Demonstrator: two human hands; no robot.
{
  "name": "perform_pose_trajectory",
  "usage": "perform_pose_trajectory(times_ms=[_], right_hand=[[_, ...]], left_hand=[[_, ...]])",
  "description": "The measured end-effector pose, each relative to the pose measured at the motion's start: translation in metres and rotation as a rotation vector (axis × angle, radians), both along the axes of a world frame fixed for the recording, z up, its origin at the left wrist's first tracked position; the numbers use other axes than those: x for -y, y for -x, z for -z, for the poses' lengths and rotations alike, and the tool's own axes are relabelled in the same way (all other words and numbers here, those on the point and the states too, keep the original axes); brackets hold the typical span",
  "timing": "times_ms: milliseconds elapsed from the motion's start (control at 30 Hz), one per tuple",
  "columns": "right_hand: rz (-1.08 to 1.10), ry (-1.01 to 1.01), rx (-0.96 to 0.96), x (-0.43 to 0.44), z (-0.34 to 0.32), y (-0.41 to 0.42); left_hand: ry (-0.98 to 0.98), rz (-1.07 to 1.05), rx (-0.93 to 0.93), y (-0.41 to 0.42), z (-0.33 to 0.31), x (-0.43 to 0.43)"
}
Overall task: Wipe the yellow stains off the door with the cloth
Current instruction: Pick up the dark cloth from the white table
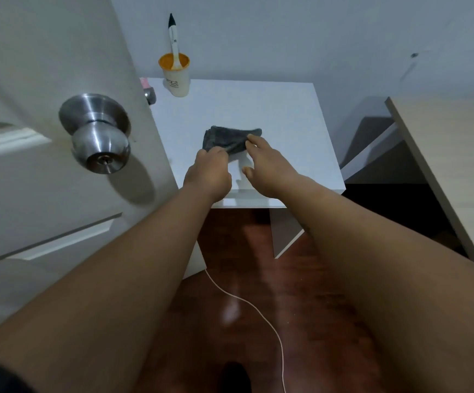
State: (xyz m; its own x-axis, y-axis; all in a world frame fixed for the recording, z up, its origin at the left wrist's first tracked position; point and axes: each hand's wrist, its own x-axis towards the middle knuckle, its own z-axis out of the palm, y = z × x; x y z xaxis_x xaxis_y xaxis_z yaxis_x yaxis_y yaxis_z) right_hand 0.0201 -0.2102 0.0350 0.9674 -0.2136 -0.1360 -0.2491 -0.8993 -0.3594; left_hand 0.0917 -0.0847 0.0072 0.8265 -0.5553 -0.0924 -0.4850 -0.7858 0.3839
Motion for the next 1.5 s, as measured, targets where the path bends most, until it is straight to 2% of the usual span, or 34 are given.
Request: perform_pose_trajectory(times_ms=[167,267,367,433,600,700,800,867,1033,1167,1233,1333,1433,1500], right_hand=[[0.021,-0.011,0.049,-0.008,-0.027,0.022],[0.007,-0.039,0.107,-0.020,-0.049,0.035],[0.037,-0.088,0.135,-0.029,-0.069,0.056],[0.098,-0.135,0.166,-0.035,-0.079,0.074],[0.283,-0.370,0.310,-0.074,-0.096,0.114],[0.421,-0.466,0.392,-0.105,-0.101,0.137],[0.487,-0.560,0.372,-0.133,-0.105,0.160],[0.493,-0.588,0.338,-0.151,-0.104,0.172],[0.438,-0.830,0.252,-0.206,-0.099,0.196],[0.373,-0.973,0.254,-0.245,-0.102,0.192],[0.352,-1.011,0.234,-0.257,-0.105,0.187],[0.282,-1.048,0.191,-0.273,-0.118,0.178],[0.225,-1.059,0.170,-0.285,-0.135,0.171],[0.202,-1.074,0.168,-0.294,-0.146,0.166]], left_hand=[[0.197,-0.051,-0.070,0.012,-0.027,-0.002],[0.412,-0.168,-0.224,0.026,-0.056,-0.005],[0.538,-0.250,-0.458,0.041,-0.077,-0.017],[0.577,-0.200,-0.593,0.053,-0.092,-0.027],[0.685,-0.092,-0.723,0.095,-0.129,-0.064],[0.688,-0.056,-0.676,0.118,-0.150,-0.086],[0.630,-0.010,-0.567,0.129,-0.162,-0.106],[0.580,-0.001,-0.521,0.134,-0.163,-0.123],[0.477,0.008,-0.389,0.146,-0.167,-0.172],[0.391,-0.016,-0.275,0.150,-0.179,-0.201],[0.369,-0.030,-0.317,0.151,-0.185,-0.218],[0.464,-0.149,-0.401,0.148,-0.192,-0.253],[0.592,-0.206,-0.709,0.149,-0.202,-0.297],[0.636,-0.227,-0.820,0.155,-0.206,-0.325]])
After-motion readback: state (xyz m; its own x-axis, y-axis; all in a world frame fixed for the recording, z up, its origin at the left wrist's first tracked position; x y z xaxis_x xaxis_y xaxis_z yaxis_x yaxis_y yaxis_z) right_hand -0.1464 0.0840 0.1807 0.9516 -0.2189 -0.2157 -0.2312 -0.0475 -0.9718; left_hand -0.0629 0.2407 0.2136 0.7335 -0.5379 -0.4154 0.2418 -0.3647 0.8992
